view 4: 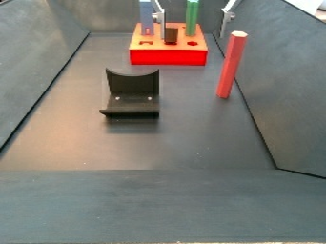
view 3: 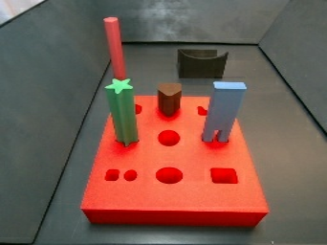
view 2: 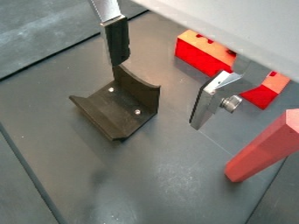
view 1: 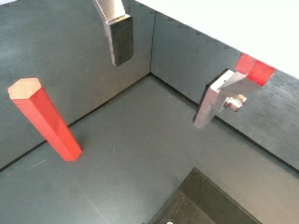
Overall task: Pick up the hexagon object. Move up. Move to above the board. Insert the hexagon object.
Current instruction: Pick up the hexagon object.
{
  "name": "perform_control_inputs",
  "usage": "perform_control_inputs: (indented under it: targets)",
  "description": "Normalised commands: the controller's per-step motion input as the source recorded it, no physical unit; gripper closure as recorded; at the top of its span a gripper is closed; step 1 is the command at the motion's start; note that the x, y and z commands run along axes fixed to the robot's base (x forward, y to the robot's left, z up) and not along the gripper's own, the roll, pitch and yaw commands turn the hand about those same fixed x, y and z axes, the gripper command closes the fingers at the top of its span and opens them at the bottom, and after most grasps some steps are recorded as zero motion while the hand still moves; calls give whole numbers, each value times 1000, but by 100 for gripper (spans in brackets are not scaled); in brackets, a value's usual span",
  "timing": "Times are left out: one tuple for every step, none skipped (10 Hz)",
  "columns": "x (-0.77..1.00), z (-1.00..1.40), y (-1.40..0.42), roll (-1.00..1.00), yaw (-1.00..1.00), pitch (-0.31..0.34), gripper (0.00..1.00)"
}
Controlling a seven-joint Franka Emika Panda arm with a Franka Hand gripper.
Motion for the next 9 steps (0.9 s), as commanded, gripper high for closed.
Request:
perform_control_inputs:
  targets:
    - [-360, -40, -60, 0, 0, -34, 0]
    - [-709, 0, -251, 0, 163, -107, 0]
    - [-774, 146, -349, -76, 329, -187, 0]
    - [-760, 180, -383, -4, 349, -206, 0]
    - [-729, 0, -434, 10, 400, -180, 0]
    - [-791, 0, -369, 81, 371, -136, 0]
    - [-809, -40, -349, 73, 377, -123, 0]
    - [-751, -91, -380, 80, 443, -119, 0]
    - [-660, -46, -420, 21, 480, -129, 0]
